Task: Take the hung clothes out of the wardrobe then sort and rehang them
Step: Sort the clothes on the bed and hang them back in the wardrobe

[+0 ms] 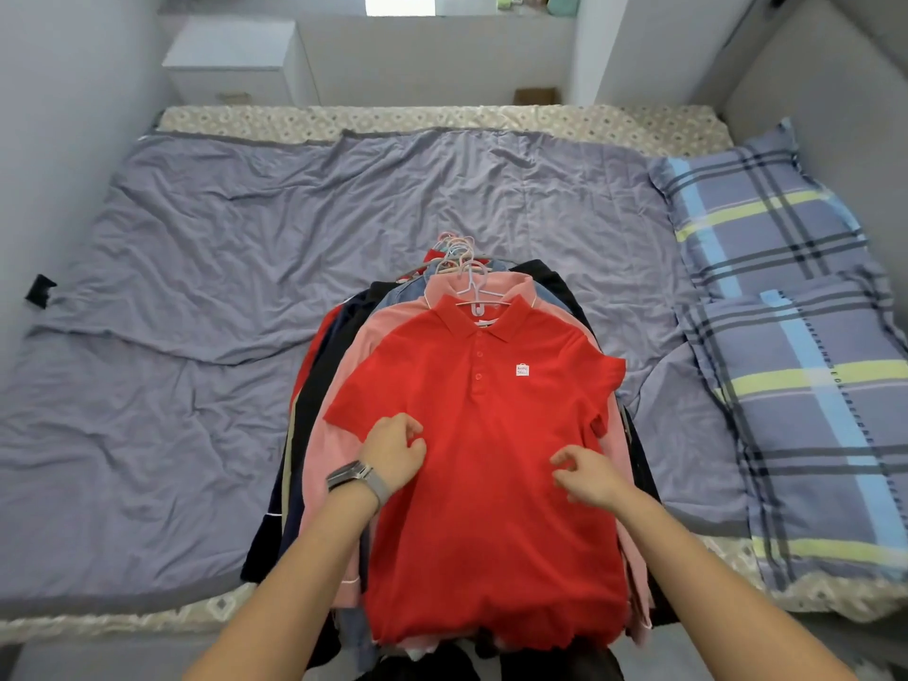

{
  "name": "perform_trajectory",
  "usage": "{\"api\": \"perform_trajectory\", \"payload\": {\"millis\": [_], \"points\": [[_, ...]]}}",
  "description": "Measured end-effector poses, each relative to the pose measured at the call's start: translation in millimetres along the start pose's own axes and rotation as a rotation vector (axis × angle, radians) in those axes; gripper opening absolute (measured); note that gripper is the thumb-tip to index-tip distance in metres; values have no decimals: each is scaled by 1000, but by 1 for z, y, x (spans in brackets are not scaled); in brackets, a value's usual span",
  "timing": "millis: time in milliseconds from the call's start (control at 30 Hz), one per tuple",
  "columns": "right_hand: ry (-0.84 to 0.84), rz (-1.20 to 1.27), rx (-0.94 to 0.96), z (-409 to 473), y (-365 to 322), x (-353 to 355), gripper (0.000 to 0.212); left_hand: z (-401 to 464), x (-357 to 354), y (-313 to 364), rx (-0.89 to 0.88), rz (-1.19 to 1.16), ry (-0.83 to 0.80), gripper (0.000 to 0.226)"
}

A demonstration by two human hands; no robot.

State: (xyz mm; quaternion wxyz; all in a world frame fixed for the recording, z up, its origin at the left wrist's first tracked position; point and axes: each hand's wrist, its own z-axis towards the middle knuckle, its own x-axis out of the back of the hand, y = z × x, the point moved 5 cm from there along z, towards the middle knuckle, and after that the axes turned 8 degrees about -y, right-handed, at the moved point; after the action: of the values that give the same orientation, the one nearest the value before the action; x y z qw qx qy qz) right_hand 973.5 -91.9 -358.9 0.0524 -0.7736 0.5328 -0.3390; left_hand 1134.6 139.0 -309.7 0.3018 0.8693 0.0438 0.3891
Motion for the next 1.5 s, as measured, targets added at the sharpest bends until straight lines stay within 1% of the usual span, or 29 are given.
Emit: {"api": "perform_trajectory", "payload": {"millis": [67, 133, 200, 267, 333, 400, 433, 467, 533, 600, 667, 767, 833, 900, 967, 1033, 1067, 1133, 1200, 1267, 1367, 1433, 1500], "points": [[28, -5, 47, 14, -18, 20, 14, 9, 11, 16, -10, 13, 32, 20], [19, -22, 108, 28, -33, 39, 19, 14, 18, 29, -22, -4, 101, 20], [-71, -89, 179, 40, -45, 52, 20, 17, 20, 38, -10, -21, 147, 21], [-176, -179, 205, 57, -49, 58, 22, 20, 16, 43, 25, -33, 162, 22], [-232, -361, 213, 76, -49, 63, 28, 25, 8, 44, 83, -68, 169, 22], [-151, -570, 229, 100, -46, 76, 37, 33, 4, 45, 151, -153, 193, 21], [-108, -616, 216, 111, -43, 84, 43, 37, 4, 47, 181, -205, 220, 20], [-84, -620, 197, 120, -42, 93, 50, 41, 4, 50, 206, -251, 255, 20], [-95, -567, 135, 138, -42, 108, 64, 47, 3, 54, 247, -301, 306, 18], [-109, -537, 109, 160, -46, 123, 78, 51, 0, 57, 260, -335, 317, 14], [-56, -511, 116, 186, -56, 141, 83, 52, -3, 56, 250, -424, 326, 13], [28, -325, 98, 217, -80, 169, 71, 44, -4, 46, 302, -581, 372, 14], [34, -227, 127, 233, -97, 176, 66, 38, -3, 35, 345, -644, 412, 13], [-1, -249, 198, 246, -108, 170, 64, 34, -7, 27, 369, -615, 394, 12], [-59, -319, 272, 253, -113, 152, 56, 34, -12, 24, 384, -610, 372, 14], [-68, -364, 280, 257, -110, 132, 49, 33, -19, 25, 391, -632, 372, 15], [-59, -350, 261, 257, -107, 123, 47, 31, -21, 26, 392, -634, 373, 14], [6, -307, 240, 249, -103, 109, 49, 26, -27, 27, 390, -667, 391, 14], [92, -291, 286, 228, -105, 102, 49, 18, -30, 31, 378, -674, 406, 14], [133, -276, 414, 200, -113, 98, 43, 11, -29, 35, 344, -620, 417, 15], [76, -307, 596, 150, -122, 93, 48, 5, -14, 44, 220, -522, 446, 28], [22, -319, 666, 116, -121, 95, 48, 0, 1, 54, 95, -379, 487, 37], [-39, -313, 694, 81, -116, 101, 47, -7, 14, 63, 34, -153, 528, 47]]}}
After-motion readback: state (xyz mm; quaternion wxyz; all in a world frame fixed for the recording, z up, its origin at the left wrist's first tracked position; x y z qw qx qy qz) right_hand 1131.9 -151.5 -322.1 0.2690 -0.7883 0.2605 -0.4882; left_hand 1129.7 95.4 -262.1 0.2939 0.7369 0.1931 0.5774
